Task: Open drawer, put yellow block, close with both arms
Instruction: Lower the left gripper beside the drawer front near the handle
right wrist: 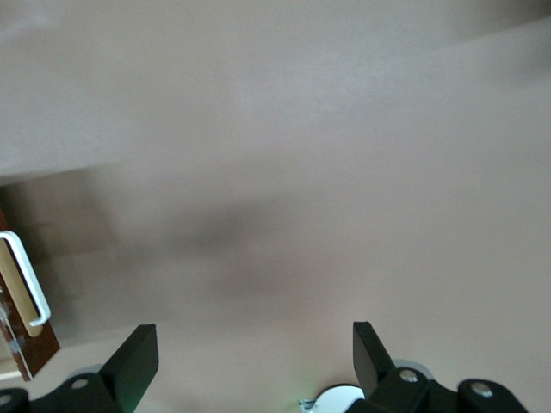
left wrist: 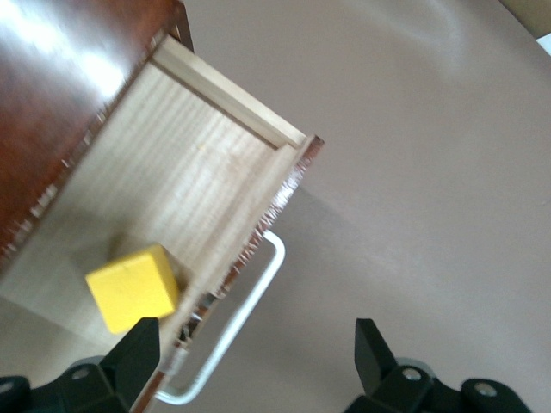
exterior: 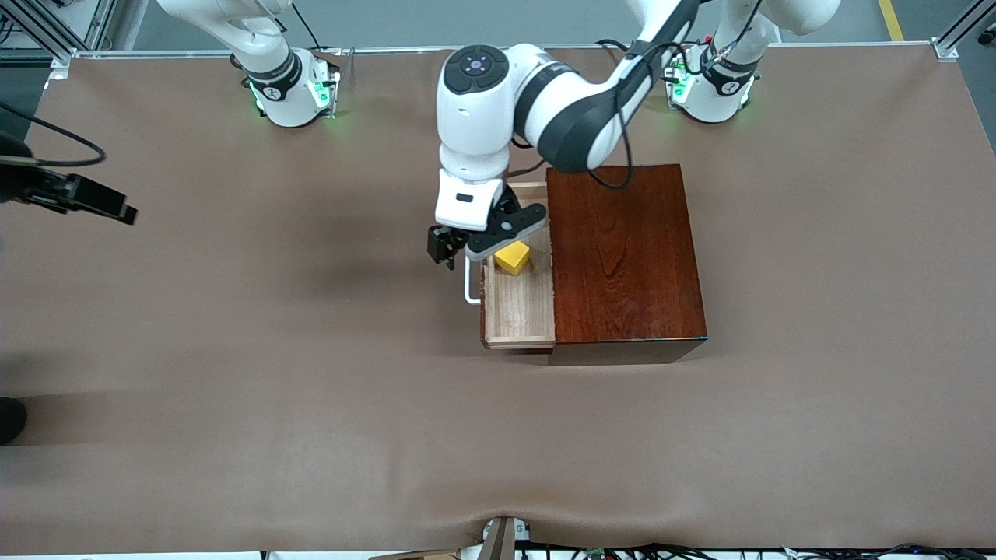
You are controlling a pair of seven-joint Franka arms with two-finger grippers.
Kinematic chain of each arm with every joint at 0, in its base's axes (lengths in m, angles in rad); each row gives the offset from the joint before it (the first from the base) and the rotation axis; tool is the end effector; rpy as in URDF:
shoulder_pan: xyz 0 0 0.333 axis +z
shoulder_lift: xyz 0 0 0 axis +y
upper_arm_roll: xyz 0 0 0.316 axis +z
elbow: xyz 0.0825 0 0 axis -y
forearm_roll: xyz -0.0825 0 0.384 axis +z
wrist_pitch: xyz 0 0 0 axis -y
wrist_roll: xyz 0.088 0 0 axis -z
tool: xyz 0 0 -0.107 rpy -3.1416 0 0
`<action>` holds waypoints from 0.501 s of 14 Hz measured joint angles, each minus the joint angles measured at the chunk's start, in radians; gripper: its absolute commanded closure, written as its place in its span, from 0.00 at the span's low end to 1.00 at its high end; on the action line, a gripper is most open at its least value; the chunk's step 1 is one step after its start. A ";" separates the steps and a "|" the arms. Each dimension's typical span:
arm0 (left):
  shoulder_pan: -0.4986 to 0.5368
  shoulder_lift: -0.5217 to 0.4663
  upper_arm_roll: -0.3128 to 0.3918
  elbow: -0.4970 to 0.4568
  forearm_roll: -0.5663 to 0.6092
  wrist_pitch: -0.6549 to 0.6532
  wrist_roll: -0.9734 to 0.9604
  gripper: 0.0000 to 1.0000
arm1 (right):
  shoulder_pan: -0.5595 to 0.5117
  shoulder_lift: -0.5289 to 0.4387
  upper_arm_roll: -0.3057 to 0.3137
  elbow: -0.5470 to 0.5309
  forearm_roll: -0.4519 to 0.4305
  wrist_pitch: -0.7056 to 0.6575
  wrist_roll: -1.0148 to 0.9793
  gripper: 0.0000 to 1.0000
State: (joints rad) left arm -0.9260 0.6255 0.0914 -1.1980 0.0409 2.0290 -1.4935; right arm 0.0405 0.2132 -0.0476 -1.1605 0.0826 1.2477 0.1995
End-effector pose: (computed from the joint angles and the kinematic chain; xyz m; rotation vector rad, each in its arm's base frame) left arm 0.4928 -0.5682 0.4395 2.8336 0.9105 0.2463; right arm 0.5817 0.0105 0.6637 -3.0645 0.2841 0.2034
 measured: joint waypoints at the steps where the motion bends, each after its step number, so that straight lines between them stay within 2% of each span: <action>1: -0.022 0.015 0.015 0.007 0.000 0.011 -0.033 0.00 | -0.011 -0.018 0.000 -0.023 -0.003 0.000 -0.024 0.00; 4: -0.102 0.071 0.084 0.039 0.000 0.041 -0.136 0.00 | -0.015 -0.098 0.002 -0.146 -0.036 0.069 -0.065 0.00; 7: -0.140 0.131 0.104 0.082 0.000 0.080 -0.233 0.00 | -0.015 -0.221 0.004 -0.363 -0.043 0.206 -0.083 0.00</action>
State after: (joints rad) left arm -1.0659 0.7567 0.1958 -1.1156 0.0409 2.1089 -1.7267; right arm 0.0252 -0.0076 -0.0436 -1.5238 0.0397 1.4536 0.1166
